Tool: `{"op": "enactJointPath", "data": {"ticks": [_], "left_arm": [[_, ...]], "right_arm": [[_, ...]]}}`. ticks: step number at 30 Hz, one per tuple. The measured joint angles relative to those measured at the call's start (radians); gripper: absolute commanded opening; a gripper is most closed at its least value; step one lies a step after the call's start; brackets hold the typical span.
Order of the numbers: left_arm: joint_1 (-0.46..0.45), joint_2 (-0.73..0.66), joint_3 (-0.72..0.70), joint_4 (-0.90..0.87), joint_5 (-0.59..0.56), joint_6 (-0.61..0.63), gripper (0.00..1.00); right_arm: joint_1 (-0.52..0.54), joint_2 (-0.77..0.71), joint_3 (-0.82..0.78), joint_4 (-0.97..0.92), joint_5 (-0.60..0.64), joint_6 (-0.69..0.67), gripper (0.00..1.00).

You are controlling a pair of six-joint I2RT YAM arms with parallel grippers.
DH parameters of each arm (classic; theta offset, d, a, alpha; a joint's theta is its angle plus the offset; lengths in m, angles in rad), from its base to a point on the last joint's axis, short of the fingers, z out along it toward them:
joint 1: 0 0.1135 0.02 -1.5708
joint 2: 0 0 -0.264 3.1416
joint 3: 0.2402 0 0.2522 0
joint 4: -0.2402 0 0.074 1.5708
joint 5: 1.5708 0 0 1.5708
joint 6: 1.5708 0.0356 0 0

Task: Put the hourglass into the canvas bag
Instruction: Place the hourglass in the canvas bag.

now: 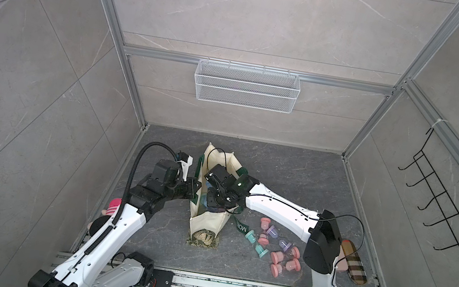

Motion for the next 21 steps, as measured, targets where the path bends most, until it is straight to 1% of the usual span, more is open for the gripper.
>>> {"op": "enactJointPath", "data": {"ticks": [5, 8, 12, 14, 21], "left_arm": [[0.0, 0.0, 0.0, 0.0, 0.0, 0.0, 0.0], [0.0, 0.0, 0.0, 0.0, 0.0, 0.0, 0.0], [0.0, 0.0, 0.0, 0.0, 0.0, 0.0, 0.0], [0.0, 0.0, 0.0, 0.0, 0.0, 0.0, 0.0], [0.0, 0.0, 0.0, 0.0, 0.0, 0.0, 0.0]], "right_arm": [[0.0, 0.018, 0.0, -0.002, 0.0, 0.002, 0.11], [0.0, 0.021, 0.0, -0.002, -0.003, 0.002, 0.21], [-0.001, 0.022, 0.0, -0.002, -0.004, 0.002, 0.41], [-0.001, 0.022, 0.0, -0.001, -0.008, 0.002, 0.48], [-0.001, 0.022, 0.0, 0.002, -0.018, 0.0, 0.62]]}}
